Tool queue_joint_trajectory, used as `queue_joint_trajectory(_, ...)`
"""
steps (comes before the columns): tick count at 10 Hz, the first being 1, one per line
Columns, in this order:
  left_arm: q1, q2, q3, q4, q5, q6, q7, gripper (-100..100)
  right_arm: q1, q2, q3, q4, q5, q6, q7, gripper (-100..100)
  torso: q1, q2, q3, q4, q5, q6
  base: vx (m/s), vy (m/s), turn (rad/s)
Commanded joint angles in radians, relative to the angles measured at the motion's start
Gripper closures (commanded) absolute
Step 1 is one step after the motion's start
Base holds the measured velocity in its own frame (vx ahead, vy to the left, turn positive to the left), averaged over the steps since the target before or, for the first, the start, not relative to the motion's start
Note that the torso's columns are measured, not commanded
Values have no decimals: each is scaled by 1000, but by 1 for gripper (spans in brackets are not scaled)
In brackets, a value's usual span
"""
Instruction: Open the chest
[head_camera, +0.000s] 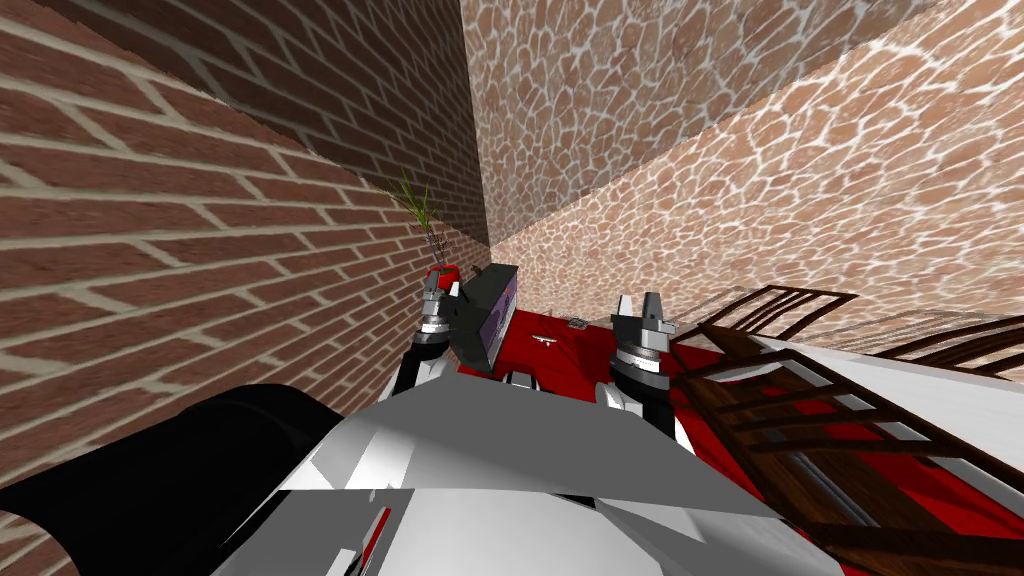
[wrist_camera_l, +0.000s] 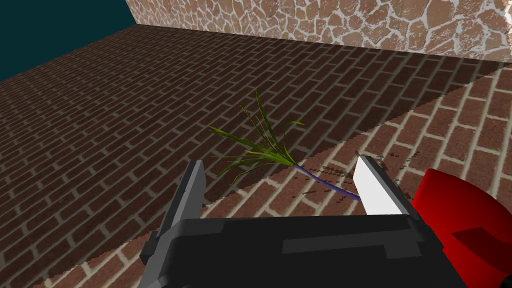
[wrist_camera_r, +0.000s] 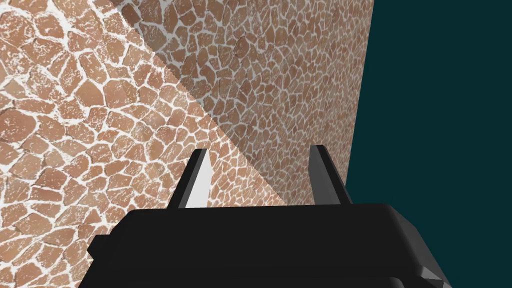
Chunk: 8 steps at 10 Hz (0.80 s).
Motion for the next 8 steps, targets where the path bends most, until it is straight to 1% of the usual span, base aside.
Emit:
queue_joint_trajectory(1,-9,50,5,30,2,71,53,-100,0,0,0,0,0,0,0,0,0,0,0,0,0,0,44,-10,-198)
queue_joint_trajectory(3,-12,88,8,54,4,124,101,-100,0,0,0,0,0,0,0,0,0,0,0,0,0,0,49,-12,-157)
queue_joint_trajectory(4,-12,88,8,54,4,130,101,-100,0,0,0,0,0,0,0,0,0,0,0,0,0,0,31,-8,-58)
queue_joint_trajectory(5,-14,108,10,67,5,162,127,-100,0,0,0,0,0,0,0,0,0,1,1,0,0,0,28,-11,-126)
queue_joint_trajectory(7,-17,147,15,95,7,220,182,-100,0,0,0,0,0,0,0,0,0,0,0,0,0,0,47,-11,-242)
queue_joint_trajectory(8,-17,147,15,95,7,231,182,-100,0,0,0,0,0,0,0,0,0,-1,0,0,0,0,34,-6,-46)
